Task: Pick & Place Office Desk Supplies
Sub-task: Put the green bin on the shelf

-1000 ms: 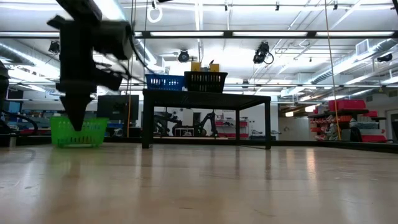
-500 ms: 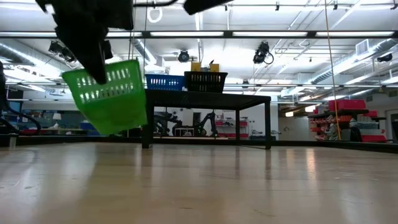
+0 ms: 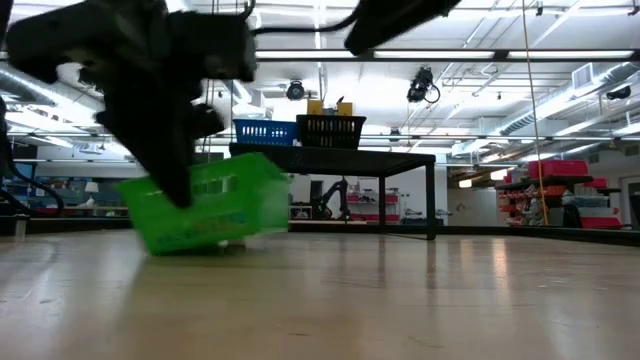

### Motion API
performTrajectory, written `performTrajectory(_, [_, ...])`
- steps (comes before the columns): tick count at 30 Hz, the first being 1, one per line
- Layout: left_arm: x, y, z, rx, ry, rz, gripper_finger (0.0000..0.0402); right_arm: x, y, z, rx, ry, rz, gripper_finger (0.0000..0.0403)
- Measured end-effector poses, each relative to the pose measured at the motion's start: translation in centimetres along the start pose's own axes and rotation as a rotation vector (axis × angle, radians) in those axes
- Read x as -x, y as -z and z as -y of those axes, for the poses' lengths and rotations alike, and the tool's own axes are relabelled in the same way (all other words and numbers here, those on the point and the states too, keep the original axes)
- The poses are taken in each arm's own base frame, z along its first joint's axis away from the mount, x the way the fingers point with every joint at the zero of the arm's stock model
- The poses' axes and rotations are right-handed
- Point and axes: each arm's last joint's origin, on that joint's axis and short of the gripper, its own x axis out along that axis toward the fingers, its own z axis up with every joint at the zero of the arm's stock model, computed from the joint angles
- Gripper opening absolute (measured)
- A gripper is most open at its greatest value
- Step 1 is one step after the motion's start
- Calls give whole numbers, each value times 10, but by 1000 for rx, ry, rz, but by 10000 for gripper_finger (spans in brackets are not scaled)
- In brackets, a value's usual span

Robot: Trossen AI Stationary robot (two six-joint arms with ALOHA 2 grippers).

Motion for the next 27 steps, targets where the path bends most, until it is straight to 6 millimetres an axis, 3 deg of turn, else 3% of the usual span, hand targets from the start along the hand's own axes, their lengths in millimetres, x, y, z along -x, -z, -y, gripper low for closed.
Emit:
performTrajectory(7, [6, -27, 9, -143, -25, 77, 31, 0, 3, 2, -33, 3, -33, 217])
performTrajectory(15, [7, -31, 10, -179, -21, 122, 76, -1, 4, 3, -51, 7, -49, 217])
performTrajectory(22, [9, -31, 15, -233, -58, 160, 148, -2, 3, 6, -68, 8, -49, 217])
performTrajectory(27, [19, -26, 26, -285, -99, 197, 209, -10, -2, 20, -84, -6, -58, 217])
